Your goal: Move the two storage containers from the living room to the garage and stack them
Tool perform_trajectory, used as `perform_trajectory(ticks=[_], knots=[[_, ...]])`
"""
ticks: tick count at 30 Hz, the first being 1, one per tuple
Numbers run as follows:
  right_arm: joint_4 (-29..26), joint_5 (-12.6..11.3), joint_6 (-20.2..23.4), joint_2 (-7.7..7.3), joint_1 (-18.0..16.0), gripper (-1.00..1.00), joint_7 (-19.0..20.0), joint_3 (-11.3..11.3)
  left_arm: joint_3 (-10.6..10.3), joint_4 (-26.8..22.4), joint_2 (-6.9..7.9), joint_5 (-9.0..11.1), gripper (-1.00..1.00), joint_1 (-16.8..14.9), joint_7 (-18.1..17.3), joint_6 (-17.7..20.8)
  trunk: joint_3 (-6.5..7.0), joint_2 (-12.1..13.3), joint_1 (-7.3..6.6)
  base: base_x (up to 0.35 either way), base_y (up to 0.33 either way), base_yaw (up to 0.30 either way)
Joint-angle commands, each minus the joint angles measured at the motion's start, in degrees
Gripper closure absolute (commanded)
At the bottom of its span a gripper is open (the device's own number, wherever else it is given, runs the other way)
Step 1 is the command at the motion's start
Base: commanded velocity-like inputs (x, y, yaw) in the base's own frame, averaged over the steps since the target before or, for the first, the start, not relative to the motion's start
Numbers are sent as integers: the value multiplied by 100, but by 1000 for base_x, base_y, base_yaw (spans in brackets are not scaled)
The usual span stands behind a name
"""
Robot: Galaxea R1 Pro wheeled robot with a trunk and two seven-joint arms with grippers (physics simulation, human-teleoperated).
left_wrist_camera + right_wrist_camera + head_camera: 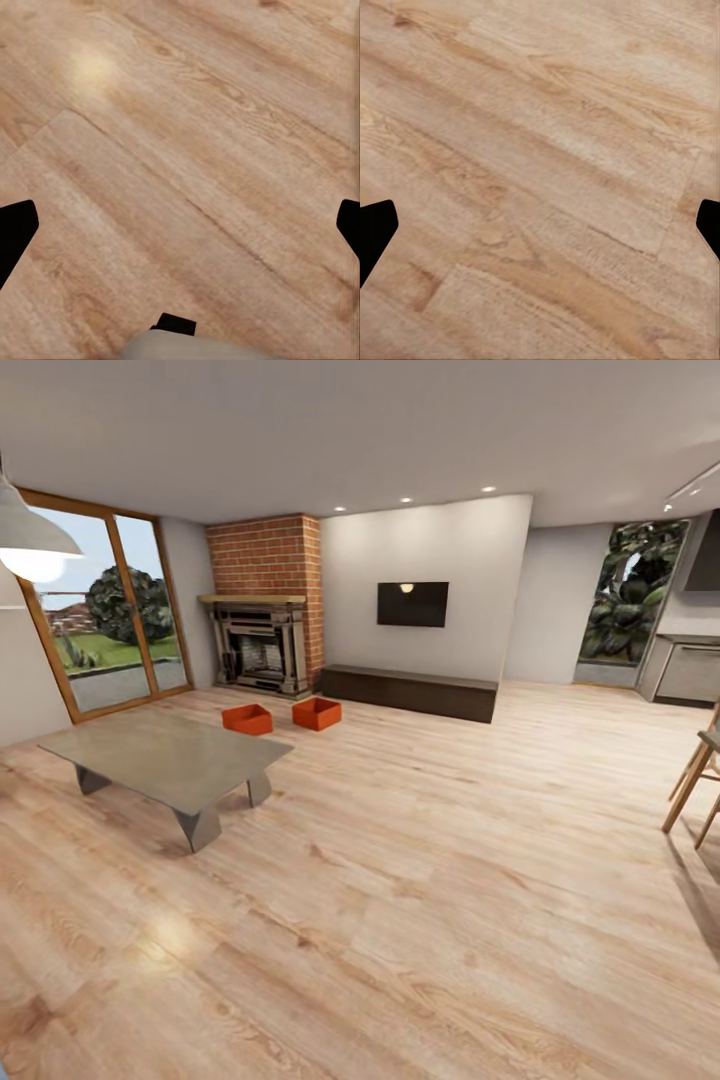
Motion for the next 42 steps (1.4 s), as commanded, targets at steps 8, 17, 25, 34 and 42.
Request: perform_trajectory(ticks=[8, 17, 25, 34, 42], knots=[[-9, 27, -3, 0, 3, -100, -1, -7, 44, 22, 0, -43, -100, -8, 12, -31, -5, -3, 4, 327, -135, 0], [-9, 24, -3, 0, 3, -100, -1, -7, 42, 22, 0, -43, -100, -9, 12, -31, -5, -3, 4, 327, -135, 0], [-9, 23, -3, 0, 3, -100, -1, -7, 47, 21, 0, -43, -100, -7, 12, -31, -5, -3, 4, 327, -135, 0], [-9, 21, -3, 0, 3, -100, -1, -7, 43, 21, 0, -43, -100, -8, 12, -31, -5, -3, 4, 327, -135, 0], [-9, 19, -3, 0, 3, -100, -1, -7, 42, 20, 6, -43, -100, -9, 12, -31, -5, -3, 4, 327, -132, 0]])
